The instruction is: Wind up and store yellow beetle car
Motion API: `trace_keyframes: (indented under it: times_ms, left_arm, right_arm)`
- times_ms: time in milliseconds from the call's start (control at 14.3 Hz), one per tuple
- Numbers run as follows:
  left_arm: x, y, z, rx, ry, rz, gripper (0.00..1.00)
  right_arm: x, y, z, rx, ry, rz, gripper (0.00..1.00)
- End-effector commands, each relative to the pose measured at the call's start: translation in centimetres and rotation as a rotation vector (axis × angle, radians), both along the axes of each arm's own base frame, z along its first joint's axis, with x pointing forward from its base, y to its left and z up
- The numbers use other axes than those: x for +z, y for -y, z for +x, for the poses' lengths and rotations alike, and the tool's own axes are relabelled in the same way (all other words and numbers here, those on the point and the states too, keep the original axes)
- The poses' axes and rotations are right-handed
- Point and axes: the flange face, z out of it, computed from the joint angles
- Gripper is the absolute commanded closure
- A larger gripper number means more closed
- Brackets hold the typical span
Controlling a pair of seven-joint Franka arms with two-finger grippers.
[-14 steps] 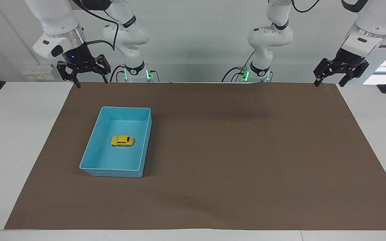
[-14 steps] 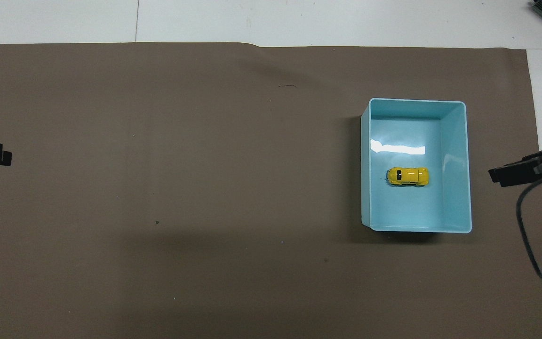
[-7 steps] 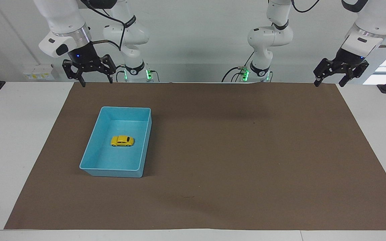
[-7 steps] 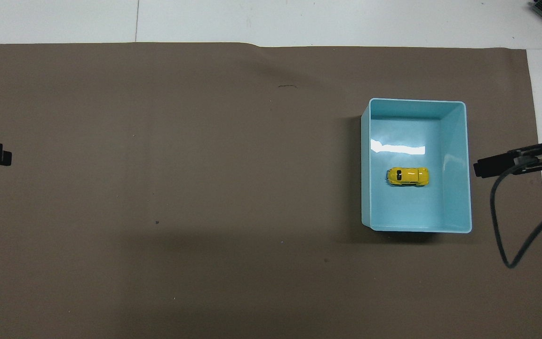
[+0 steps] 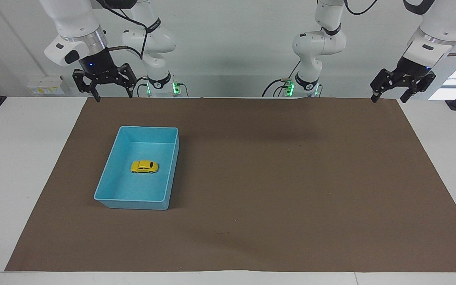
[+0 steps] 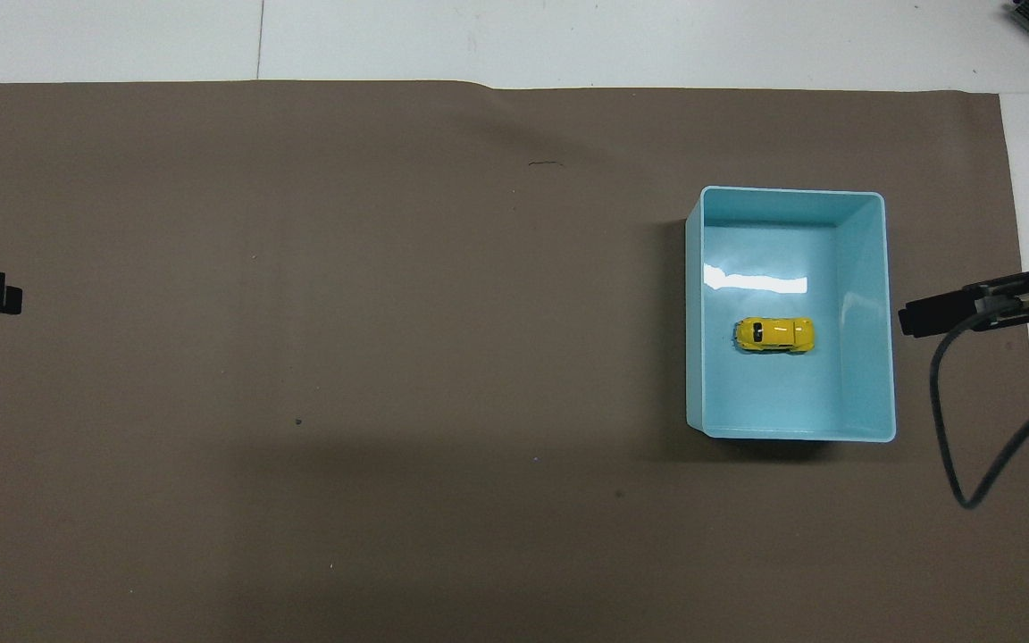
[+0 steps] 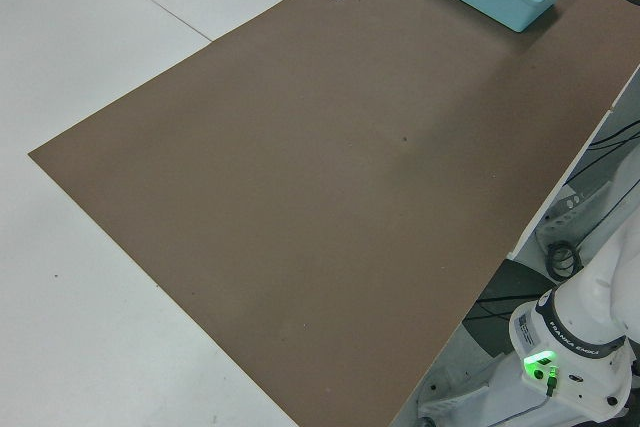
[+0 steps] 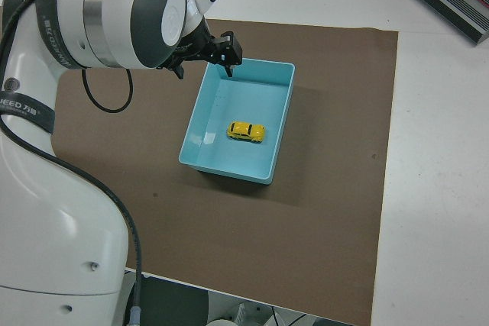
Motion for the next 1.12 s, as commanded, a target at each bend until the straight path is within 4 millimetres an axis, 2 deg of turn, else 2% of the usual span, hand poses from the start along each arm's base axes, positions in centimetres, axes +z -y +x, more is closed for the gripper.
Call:
trace_keyframes:
  times_ms: [0, 351, 1052]
  left_arm:
    - [0.6, -0.3, -0.4, -0.001, 0.002, -0.008, 0.00]
    - [0.6, -0.3, -0.4, -0.001, 0.002, -0.008, 0.00]
    - [0.6, -0.3, -0.4, -0.001, 0.002, -0.008, 0.00]
  right_arm:
    - [0.7, 0.2, 0.2, -0.038, -0.002, 0.011, 0.00]
    - [0.9, 1.4, 0.2, -0.085, 0.007, 0.020, 0.00]
    - [1.2, 0.4, -0.1, -0.060, 0.013, 0.022, 0.00]
